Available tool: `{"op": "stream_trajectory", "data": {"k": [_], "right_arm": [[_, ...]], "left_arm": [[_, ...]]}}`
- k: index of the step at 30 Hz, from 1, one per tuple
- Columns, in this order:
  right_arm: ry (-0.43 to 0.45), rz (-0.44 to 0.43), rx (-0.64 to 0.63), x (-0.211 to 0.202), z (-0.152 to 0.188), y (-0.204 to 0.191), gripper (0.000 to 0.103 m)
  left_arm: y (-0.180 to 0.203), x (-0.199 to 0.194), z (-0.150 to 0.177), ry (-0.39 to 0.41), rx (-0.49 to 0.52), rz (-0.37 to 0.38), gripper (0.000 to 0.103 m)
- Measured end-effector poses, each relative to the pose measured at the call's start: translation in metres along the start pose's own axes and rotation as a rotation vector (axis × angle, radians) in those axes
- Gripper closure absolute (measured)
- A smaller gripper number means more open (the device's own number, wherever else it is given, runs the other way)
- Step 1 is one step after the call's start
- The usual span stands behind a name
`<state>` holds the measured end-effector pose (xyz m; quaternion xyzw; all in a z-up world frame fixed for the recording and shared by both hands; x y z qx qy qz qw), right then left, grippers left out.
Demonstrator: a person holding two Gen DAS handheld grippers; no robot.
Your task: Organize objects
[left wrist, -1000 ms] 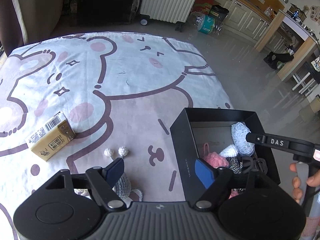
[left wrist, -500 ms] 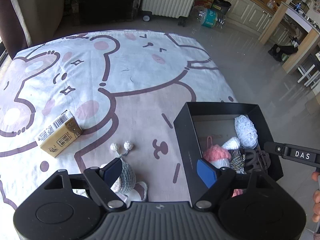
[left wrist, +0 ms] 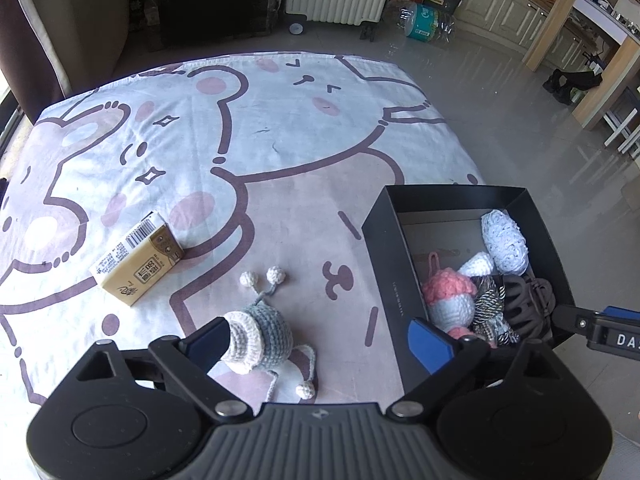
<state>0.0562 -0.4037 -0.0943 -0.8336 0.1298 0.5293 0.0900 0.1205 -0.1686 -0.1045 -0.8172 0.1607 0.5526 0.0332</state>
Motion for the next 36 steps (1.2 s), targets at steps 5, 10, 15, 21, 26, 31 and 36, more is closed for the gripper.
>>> {"op": "stream_trajectory", "data": {"k": [5,10,15,21,26,31,36], "right_arm": [[0.008,0.009,0.020,-0.003,0.006,0.005,0.002],[0.009,0.020,0.014,-0.003,0.010,0.006,0.000],[0.000,0.019,0.024,-0.002,0.014,0.008,0.000],[-0.003,0.020,0.028,-0.002,0.018,0.009,0.000],[0.002,0.012,0.028,-0.003,0.018,0.006,0.000],[0.006,0.008,0.027,-0.004,0.018,0.003,0.000],[0.014,0.010,0.032,-0.004,0.018,0.000,0.000]], "left_arm": [[-0.003,0.002,0.003,-0.012,0.017,-0.029,0.000],[-0.004,0.005,0.006,-0.026,0.029,-0.040,0.000],[-0.002,0.003,0.007,-0.025,0.033,-0.041,0.000],[0.000,0.001,0.007,-0.019,0.032,-0.026,0.000],[0.004,0.000,0.006,-0.017,0.045,-0.023,0.000],[0.000,0.000,0.007,-0.019,0.039,-0.032,0.000],[-0.010,-0.001,0.007,-0.019,0.019,-0.040,0.000]]}}
Point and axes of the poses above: each gripper's, at about its wrist camera, not at the fingertips, and x roughly the way its jaws point, y to its right, z to its underside, the point moved 4 cm from there along x, roughly the way its jaws point, and after that the axes turned 4 degrees about -y, right-handed, at the moved point
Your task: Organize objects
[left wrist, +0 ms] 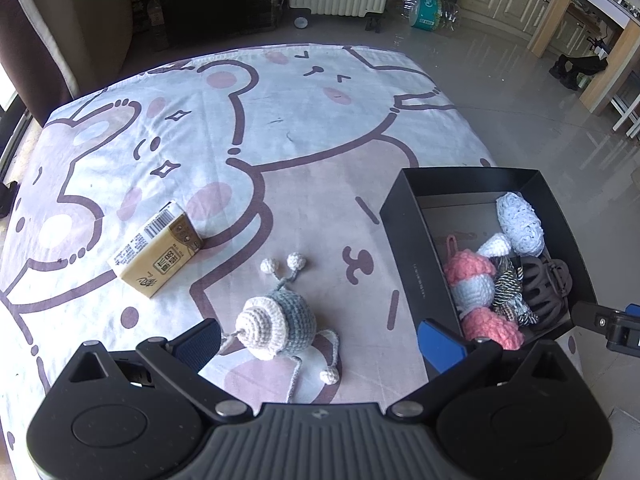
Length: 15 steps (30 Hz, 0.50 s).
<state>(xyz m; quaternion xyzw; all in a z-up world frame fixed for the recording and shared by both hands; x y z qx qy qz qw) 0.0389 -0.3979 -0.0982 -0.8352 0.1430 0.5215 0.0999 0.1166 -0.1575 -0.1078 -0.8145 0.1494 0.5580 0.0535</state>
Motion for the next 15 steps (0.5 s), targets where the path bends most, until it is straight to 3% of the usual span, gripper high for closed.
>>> {"op": "stream_trajectory", "data": {"k": [15], "right_arm": [[0.003,-0.045,-0.030,0.003,-0.003,-0.046,0.000]], "left_arm": [[-0.064,-0.007,0.008,0.004,-0.100,-0.059,0.000]]}}
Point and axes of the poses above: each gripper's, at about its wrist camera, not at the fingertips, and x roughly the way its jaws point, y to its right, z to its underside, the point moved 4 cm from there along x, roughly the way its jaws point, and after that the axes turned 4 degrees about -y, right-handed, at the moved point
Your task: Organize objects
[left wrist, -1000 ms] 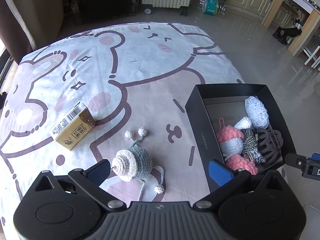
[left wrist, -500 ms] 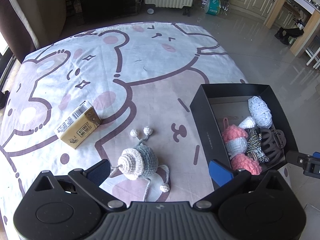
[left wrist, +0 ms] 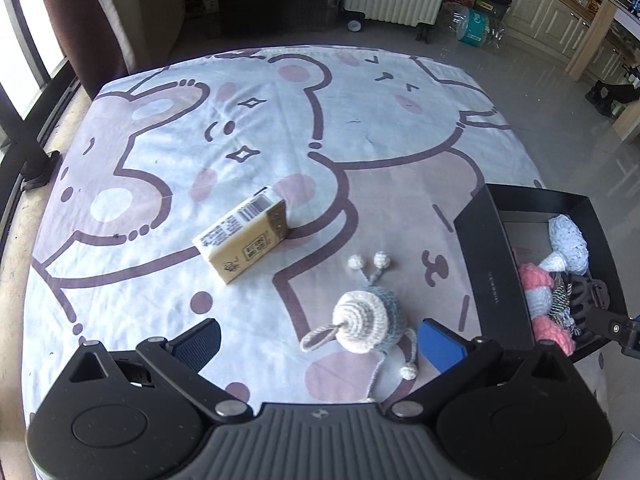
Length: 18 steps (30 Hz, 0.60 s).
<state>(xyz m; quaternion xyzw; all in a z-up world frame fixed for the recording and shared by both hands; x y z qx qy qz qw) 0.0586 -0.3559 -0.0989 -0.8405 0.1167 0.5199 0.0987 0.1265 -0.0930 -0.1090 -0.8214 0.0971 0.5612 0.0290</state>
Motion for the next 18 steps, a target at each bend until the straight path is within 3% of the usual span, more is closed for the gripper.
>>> {"op": "stream_trajectory", "data": {"k": [18], "right_arm": [[-0.003,-0.069,-0.101,0.007,0.002,-0.085,0.000]], "left_arm": [[-0.081,-0.008,0.010,0.006,-0.124,-0.053,0.000]]}}
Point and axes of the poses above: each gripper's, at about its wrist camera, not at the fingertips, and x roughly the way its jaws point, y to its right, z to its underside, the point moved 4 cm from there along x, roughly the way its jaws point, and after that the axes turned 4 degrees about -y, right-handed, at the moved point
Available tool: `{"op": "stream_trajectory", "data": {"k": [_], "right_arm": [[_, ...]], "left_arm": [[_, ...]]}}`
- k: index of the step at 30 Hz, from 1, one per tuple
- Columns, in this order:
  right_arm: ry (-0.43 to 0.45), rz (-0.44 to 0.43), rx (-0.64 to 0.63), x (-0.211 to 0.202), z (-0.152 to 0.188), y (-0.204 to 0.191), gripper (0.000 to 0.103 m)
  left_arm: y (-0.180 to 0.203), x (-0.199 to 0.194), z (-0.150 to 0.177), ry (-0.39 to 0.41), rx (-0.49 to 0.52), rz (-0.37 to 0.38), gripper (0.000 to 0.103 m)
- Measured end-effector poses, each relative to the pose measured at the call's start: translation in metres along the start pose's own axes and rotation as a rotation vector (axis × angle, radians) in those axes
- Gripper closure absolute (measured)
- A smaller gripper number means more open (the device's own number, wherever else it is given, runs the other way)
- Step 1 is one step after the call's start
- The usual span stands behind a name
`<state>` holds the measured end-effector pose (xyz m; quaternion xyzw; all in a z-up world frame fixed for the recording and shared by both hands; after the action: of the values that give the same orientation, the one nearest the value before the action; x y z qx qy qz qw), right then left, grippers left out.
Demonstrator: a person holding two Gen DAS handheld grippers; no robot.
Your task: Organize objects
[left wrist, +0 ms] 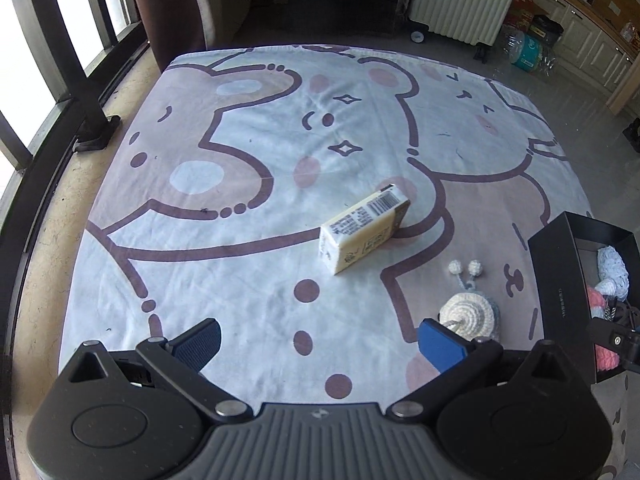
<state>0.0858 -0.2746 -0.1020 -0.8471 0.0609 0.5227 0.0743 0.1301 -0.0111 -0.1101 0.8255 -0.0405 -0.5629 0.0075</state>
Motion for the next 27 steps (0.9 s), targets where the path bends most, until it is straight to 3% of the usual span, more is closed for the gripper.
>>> {"op": "stream_trajectory", "data": {"k": [18,27], "right_arm": [[-0.016,-0.031,-0.076,0.008,0.002,-0.044,0.000],[0.021,-0.073,-0.091,0.004,-0.007,-0.060,0.000]], "left_arm": [[-0.027,0.001,0.003,0.001,-0.032,-0.020,0.000],[-0.028,-0.002,-0.006,0.071,-0.083,0.010,0.000]]}}
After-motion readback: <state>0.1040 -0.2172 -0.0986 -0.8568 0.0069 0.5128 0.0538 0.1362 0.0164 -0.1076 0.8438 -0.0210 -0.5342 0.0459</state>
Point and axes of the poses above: each gripper's, at about its wrist camera, not at the fingertips, and x roughly the way its jaws point, y to its right, z to its underside, the point moved 4 cm from there along x, roughly the way its jaws point, and after that the axes turned 4 degrees about -y, right-handed, at the moved point
